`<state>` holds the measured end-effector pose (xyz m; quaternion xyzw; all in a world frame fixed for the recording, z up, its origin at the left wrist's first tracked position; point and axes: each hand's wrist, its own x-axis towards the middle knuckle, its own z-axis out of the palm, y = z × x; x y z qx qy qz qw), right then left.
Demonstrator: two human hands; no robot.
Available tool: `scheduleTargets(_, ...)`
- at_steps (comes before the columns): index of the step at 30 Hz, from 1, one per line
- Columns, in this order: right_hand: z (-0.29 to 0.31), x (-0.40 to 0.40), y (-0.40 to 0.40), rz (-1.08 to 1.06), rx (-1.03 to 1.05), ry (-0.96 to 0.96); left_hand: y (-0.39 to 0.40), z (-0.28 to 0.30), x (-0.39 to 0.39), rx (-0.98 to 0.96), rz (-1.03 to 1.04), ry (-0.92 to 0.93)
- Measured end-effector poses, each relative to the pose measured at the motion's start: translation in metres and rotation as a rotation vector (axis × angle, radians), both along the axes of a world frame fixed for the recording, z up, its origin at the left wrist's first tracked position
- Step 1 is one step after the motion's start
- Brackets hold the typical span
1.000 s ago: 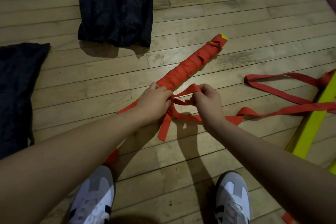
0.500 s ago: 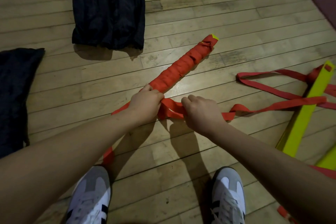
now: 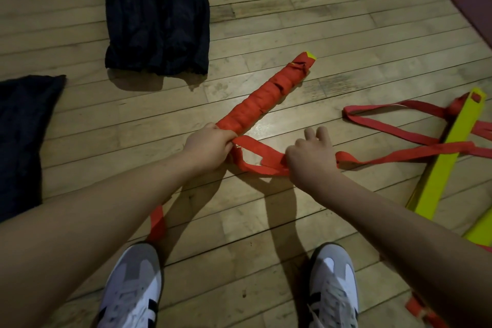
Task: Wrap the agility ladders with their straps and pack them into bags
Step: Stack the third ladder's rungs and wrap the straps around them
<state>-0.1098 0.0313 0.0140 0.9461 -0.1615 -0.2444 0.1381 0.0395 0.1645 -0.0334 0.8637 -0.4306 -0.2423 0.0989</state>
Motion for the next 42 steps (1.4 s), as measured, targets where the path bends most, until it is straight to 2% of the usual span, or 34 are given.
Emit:
scheduleTargets(3,-0.011,-0.008,-0.002,-0.041,0.037,0.049,0.002,0.0,0.002,-0.015,-0.004,0.041)
scheduleTargets(7,-0.025,-0.006,0.005,-0.083,0.25,-0.103,0.012,0.0,0.002,-0.1,-0.051,0.134)
scheduleTargets(10,-0.029,0.003,0.015,-0.087,0.421,-0.248,0.022,-0.004,0.0,-0.2,0.001,0.076)
scheduleTargets(13,-0.033,0.018,0.024,-0.062,0.557,-0.383,0.026,-0.009,-0.006,-0.105,0.067,-0.085)
scheduleTargets(16,-0.046,0.03,0.029,-0.006,0.525,-0.309,0.028,-0.018,-0.01,0.023,0.145,-0.177)
scheduleTargets(20,-0.055,0.038,0.03,0.01,0.404,-0.254,0.027,-0.03,-0.005,0.091,0.214,-0.207)
scheduleTargets(26,-0.065,0.032,0.028,0.244,0.382,-0.353,0.035,-0.031,0.009,-0.009,0.143,-0.15)
scheduleTargets(30,-0.066,0.035,0.034,0.175,0.473,-0.39,0.035,-0.028,0.003,0.002,0.042,-0.222)
scheduleTargets(34,-0.069,0.037,0.029,0.103,0.411,-0.353,0.039,-0.034,-0.006,-0.077,-0.015,-0.284)
scheduleTargets(37,-0.069,0.04,0.029,-0.045,0.49,-0.423,0.042,-0.038,-0.013,-0.175,-0.106,-0.314)
scheduleTargets(39,-0.067,0.045,0.028,-0.105,0.538,-0.462,0.042,-0.04,-0.015,-0.176,-0.117,-0.25)
scheduleTargets(42,-0.064,0.045,0.028,0.059,0.467,-0.442,0.038,-0.037,-0.008,-0.202,-0.061,-0.115)
